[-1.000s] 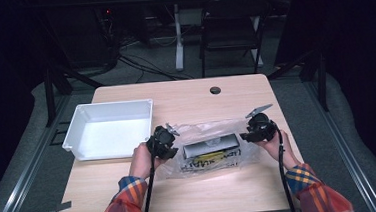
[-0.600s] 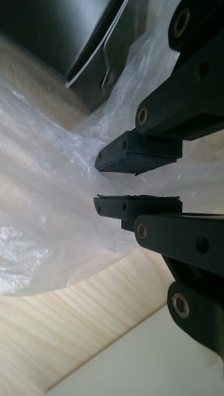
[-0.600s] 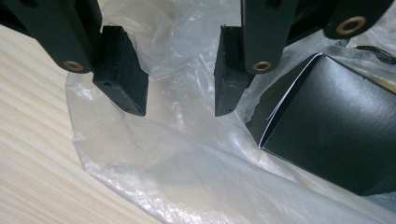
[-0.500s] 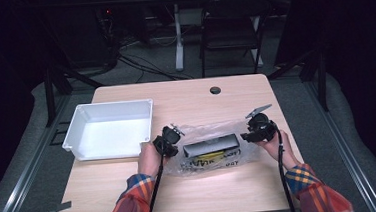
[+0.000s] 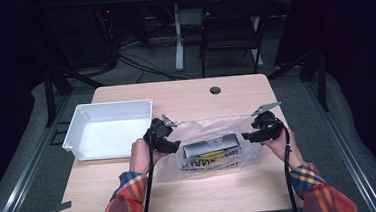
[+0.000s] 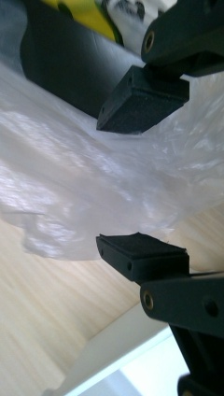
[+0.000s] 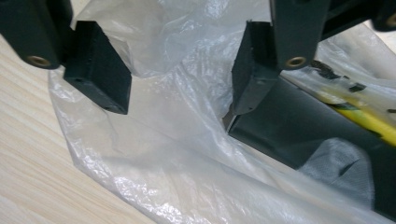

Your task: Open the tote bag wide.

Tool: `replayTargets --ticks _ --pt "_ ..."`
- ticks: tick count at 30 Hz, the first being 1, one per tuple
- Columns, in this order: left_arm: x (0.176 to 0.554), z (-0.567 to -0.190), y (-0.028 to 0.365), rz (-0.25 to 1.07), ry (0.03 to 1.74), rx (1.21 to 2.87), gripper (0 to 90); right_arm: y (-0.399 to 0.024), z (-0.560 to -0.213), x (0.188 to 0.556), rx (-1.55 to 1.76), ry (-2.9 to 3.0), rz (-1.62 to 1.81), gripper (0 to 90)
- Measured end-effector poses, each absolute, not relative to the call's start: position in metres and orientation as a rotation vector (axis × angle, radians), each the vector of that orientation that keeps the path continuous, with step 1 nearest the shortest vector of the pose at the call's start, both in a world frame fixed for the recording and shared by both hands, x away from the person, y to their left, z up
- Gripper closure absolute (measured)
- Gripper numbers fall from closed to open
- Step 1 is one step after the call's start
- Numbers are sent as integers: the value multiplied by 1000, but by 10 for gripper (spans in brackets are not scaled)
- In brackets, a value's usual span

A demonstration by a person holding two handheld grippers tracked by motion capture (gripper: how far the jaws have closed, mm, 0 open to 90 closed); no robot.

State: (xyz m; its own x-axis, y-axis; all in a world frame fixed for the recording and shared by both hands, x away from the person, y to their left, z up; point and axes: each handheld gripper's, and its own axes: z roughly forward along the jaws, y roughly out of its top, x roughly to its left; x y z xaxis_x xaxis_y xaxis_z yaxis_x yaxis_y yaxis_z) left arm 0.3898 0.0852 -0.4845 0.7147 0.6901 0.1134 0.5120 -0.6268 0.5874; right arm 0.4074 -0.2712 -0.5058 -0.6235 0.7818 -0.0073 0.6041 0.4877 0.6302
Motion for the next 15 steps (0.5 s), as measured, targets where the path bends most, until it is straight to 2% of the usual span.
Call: replayTargets --ticks 7,15 --pt "386 -474 77 411 799 2397 320 -271 -494 402 1151 2455 914 281" --pt "386 -471 68 419 722 2410 297 -271 -482 399 1137 2469 952 243"
